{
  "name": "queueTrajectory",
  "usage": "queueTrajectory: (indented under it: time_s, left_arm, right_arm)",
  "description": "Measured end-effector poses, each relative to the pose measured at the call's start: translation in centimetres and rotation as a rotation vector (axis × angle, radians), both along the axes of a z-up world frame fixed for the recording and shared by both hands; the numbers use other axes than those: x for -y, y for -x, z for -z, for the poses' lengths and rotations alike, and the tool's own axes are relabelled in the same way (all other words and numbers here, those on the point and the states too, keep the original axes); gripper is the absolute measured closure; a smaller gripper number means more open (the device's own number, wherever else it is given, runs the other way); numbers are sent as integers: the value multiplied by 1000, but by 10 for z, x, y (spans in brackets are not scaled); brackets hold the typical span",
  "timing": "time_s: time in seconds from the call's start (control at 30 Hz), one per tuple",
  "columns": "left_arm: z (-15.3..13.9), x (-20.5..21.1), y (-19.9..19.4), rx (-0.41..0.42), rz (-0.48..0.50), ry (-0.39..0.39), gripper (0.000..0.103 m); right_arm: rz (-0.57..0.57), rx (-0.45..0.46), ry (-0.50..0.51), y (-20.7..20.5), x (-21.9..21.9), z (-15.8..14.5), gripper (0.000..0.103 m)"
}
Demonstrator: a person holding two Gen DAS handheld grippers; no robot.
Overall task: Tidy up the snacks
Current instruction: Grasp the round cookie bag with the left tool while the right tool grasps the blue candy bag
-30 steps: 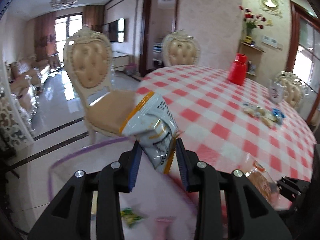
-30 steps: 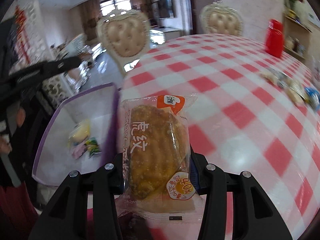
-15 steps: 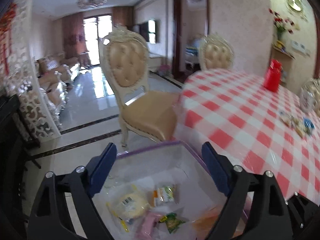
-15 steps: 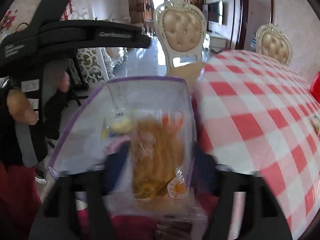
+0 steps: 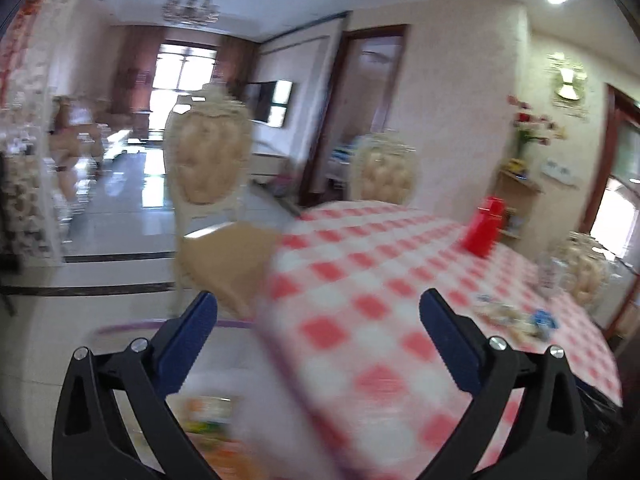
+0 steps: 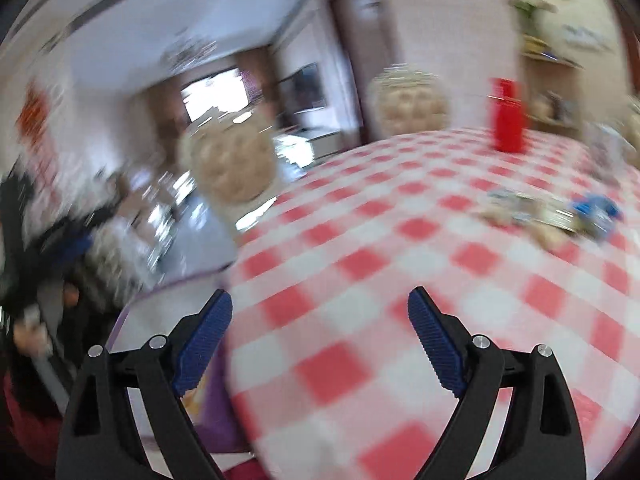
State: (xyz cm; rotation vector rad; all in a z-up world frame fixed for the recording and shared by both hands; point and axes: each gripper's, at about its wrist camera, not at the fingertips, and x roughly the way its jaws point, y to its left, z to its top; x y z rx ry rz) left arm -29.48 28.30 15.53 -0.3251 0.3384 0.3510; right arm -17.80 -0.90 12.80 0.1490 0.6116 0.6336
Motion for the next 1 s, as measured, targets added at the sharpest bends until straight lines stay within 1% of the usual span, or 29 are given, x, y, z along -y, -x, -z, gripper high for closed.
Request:
queueTrajectory:
  time_s: [0.07, 0.1, 0.13, 0.17, 0.23, 0.27, 0.3, 0.37, 0.43, 0.47, 0.5, 0.57, 0.63, 0.67, 0.73, 0.77, 0.8, 0.83, 0.87, 0.93, 1.0]
  left_arm:
    - [2, 37, -30, -9, 93, -4, 2]
    - [6, 57, -45, -19, 146, -2, 2]
    - [12, 83, -69, -37, 220, 3, 2]
    - [17, 99, -84, -52, 262, 7, 2]
    - [32, 138, -126, -125, 341, 16, 2]
    - [42, 159, -152, -181, 388, 19, 2]
    - [50, 175, -172, -215, 412, 15, 2]
    - [70, 210, -219, -282, 438, -24, 2]
    - [86, 226, -252, -331, 442, -40, 2]
    - [94, 234, -274, -363, 447, -32, 2]
    - [101, 240, -294, -389, 442, -18, 2]
    - [110, 244, -323, -416, 417, 10, 2]
    - [115, 246, -346, -421, 392, 51, 2]
    - [117, 247, -357, -411, 378, 86, 2]
    - [119, 244, -369, -358, 363, 149, 2]
    - [122, 241, -371, -310, 364, 182, 2]
    - [125, 240, -374, -296, 372, 186, 2]
    - [124, 240, -376, -302, 383, 173, 2]
    - [123, 238, -376, -288, 398, 143, 2]
    - [119, 235, -375, -257, 367, 103, 2]
    - [117, 228, -372, -219, 338, 133, 2]
  right_arm:
    - [62, -45, -27, -18, 33, 7, 16]
    - [119, -82, -41, -29, 55, 13, 16]
    - [165, -109, -49, -37, 72, 19, 16]
    - [222, -144, -75, -47, 96, 25, 16]
    - [303, -171, -109, -59, 134, 34, 16]
    - [357, -176, -113, -65, 154, 38, 16]
    - [390, -179, -110, -70, 166, 40, 16]
    - [478, -182, -94, -83, 196, 46, 16]
    - [561, -178, -58, -100, 221, 53, 16]
    - [596, -176, -32, -111, 233, 57, 16]
    - [608, -177, -21, -120, 240, 60, 16]
    - [612, -201, -8, -143, 250, 69, 16]
    - [612, -263, -9, -173, 260, 80, 16]
    - [610, -281, -14, -181, 263, 83, 16]
    - [621, -314, -10, -209, 263, 90, 16]
    - [624, -320, -2, -221, 261, 92, 16]
    - [619, -332, 12, -239, 258, 94, 16]
    - [613, -345, 25, -252, 255, 96, 16]
    - [608, -357, 33, -265, 253, 98, 16]
    - [617, -384, 21, -293, 246, 101, 16]
    - [626, -425, -15, -323, 239, 105, 16]
